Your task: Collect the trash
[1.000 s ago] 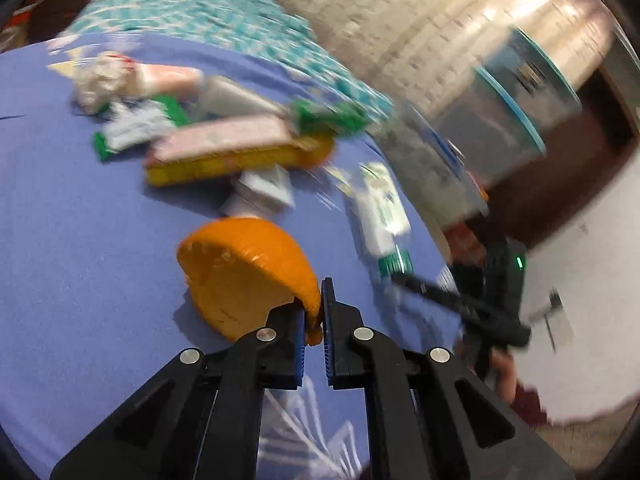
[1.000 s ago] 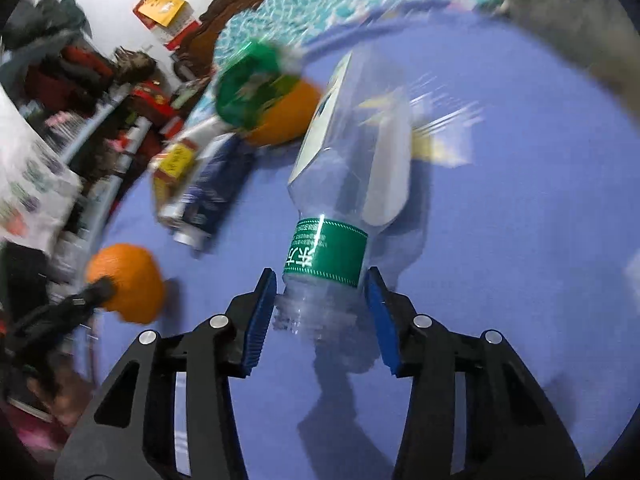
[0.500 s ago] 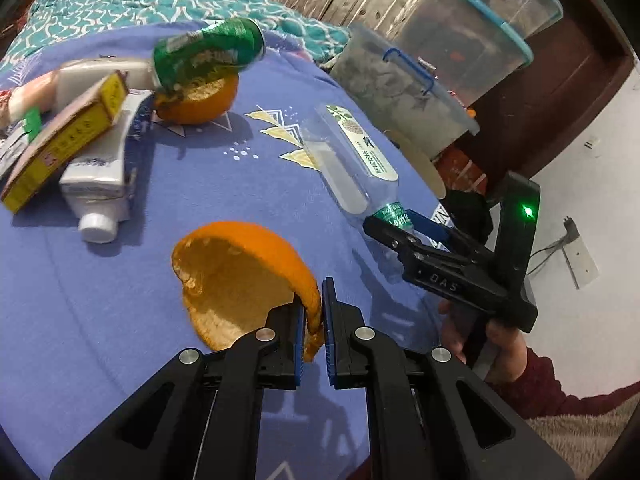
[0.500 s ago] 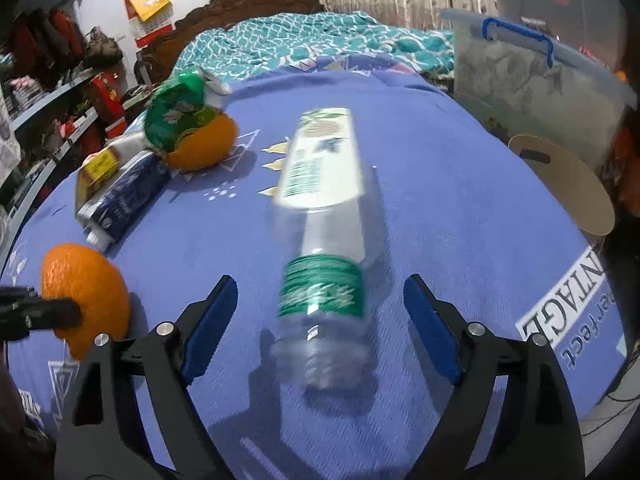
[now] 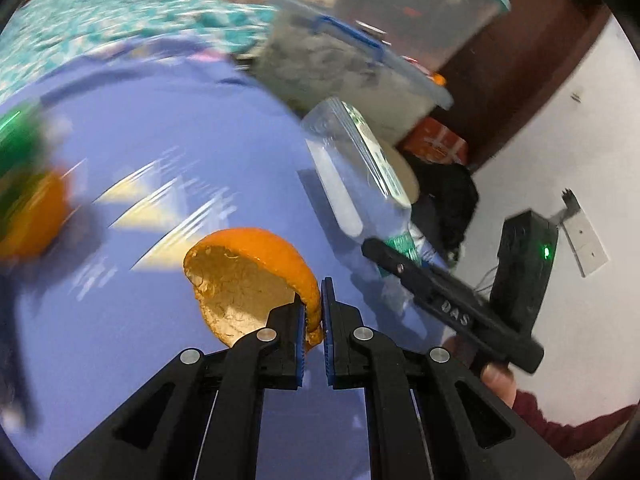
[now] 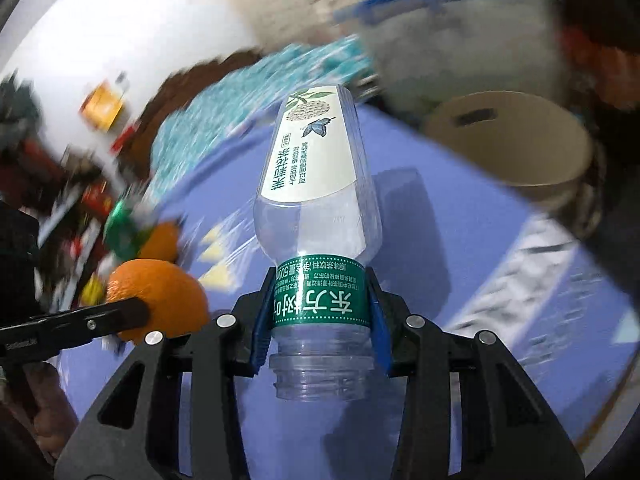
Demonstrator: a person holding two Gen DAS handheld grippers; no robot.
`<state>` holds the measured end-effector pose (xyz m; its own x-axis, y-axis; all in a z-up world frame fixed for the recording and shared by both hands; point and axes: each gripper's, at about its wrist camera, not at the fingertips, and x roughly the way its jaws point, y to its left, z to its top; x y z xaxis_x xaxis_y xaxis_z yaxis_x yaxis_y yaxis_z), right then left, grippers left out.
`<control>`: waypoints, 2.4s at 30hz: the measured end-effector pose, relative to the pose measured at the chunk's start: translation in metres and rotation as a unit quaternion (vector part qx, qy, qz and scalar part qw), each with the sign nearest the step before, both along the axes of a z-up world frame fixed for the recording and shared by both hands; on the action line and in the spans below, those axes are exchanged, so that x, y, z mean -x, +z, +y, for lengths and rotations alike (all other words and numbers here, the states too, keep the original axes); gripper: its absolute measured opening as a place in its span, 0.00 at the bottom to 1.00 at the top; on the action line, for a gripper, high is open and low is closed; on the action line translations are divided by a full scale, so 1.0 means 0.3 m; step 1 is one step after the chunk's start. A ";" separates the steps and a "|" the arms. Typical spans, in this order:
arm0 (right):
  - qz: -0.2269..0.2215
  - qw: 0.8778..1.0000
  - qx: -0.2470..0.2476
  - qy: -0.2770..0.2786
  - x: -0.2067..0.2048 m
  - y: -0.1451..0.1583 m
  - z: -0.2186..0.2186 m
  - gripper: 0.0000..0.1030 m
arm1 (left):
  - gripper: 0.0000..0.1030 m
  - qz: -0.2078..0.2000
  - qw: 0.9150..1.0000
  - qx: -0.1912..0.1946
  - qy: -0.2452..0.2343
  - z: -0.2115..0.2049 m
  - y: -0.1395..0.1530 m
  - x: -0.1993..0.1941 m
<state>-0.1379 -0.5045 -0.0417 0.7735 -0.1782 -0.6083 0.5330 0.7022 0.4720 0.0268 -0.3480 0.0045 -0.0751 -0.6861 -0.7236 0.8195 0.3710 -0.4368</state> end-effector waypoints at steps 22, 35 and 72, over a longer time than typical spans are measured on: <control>-0.053 0.981 -0.096 -0.162 0.184 -0.080 -0.388 0.63 | 0.58 -0.033 0.998 0.002 -0.057 -0.829 0.006 0.018; -0.060 0.986 -0.066 -0.138 0.143 -0.055 -0.202 0.63 | 0.58 -0.049 0.998 0.034 -0.023 -0.246 0.062 0.040; 0.030 0.883 -0.108 0.456 -0.512 0.071 0.588 0.63 | 0.70 0.003 0.949 0.097 0.299 1.086 0.014 -0.246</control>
